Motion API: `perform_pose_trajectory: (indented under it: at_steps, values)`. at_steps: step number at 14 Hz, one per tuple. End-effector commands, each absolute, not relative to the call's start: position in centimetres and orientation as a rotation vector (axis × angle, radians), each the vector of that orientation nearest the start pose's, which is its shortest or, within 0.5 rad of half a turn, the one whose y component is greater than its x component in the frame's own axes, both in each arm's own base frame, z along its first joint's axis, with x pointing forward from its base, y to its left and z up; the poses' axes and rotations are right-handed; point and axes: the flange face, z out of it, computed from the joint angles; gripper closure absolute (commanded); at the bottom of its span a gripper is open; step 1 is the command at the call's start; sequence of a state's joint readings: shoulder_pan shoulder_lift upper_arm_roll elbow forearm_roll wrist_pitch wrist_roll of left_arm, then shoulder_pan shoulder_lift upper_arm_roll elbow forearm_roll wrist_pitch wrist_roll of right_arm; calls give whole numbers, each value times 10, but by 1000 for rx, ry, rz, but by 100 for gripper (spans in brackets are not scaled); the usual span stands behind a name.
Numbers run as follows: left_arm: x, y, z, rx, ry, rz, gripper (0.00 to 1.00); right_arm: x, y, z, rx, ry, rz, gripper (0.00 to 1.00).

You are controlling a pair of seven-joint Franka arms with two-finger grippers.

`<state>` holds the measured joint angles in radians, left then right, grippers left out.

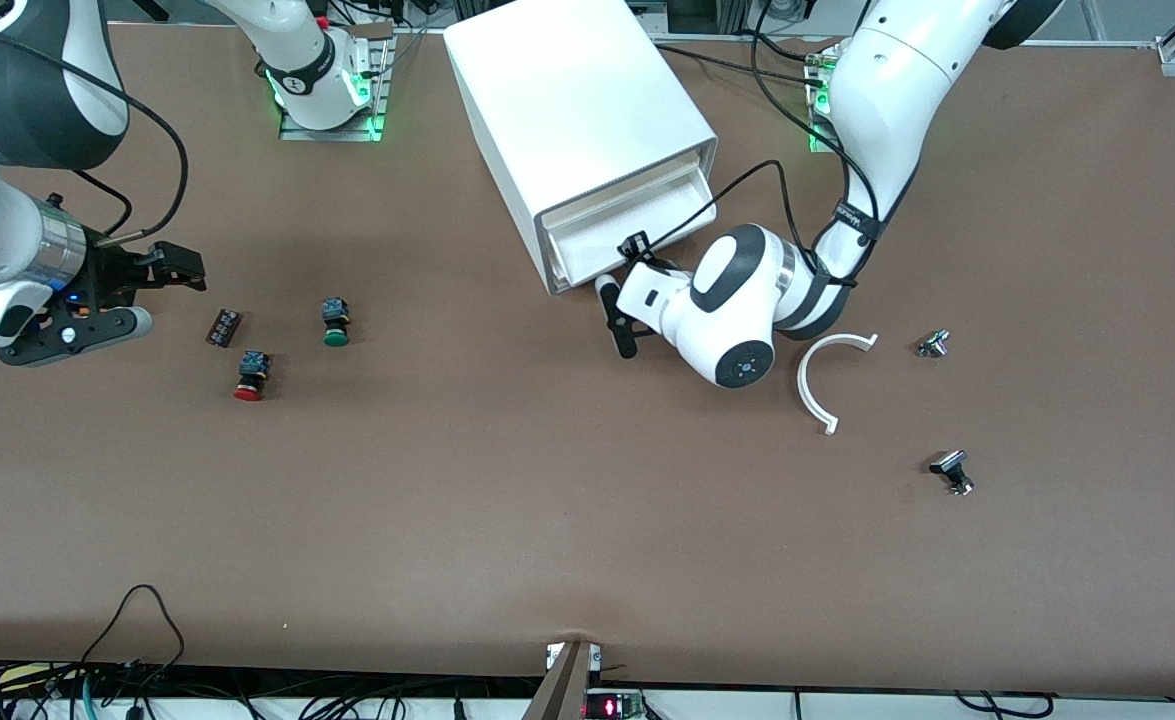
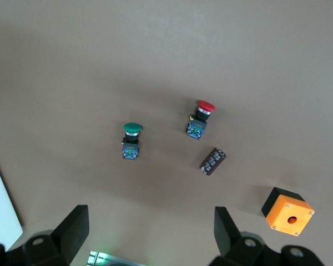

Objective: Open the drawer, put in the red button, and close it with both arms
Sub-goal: 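Pull the drawer further open while the right gripper reaches the red button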

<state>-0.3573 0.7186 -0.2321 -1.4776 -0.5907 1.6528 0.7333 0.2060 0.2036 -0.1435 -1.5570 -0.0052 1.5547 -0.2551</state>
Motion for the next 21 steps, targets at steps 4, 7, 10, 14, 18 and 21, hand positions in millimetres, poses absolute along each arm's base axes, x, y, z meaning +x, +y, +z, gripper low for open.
perform_pose_trajectory:
  at_steps: [4,7,10,14,18,21]
  values:
    - [581,-356,256,2124,-1267,-481,100,606,49,472,-3069,-633,375,0]
    - [598,-347,250,2153,-1260,-460,100,624,27,432,-3068,-677,330,0]
    - [604,-343,244,2182,-1262,-435,100,626,0,379,-3084,-655,266,0]
    - [613,-338,240,2216,-1248,-388,100,616,-35,308,-3096,-614,201,0]
    - [624,-332,243,2236,-1241,-360,100,609,-44,266,-3101,-537,166,1]
    - [631,-327,247,2253,-1236,-338,100,607,-45,241,-3071,-459,172,1]
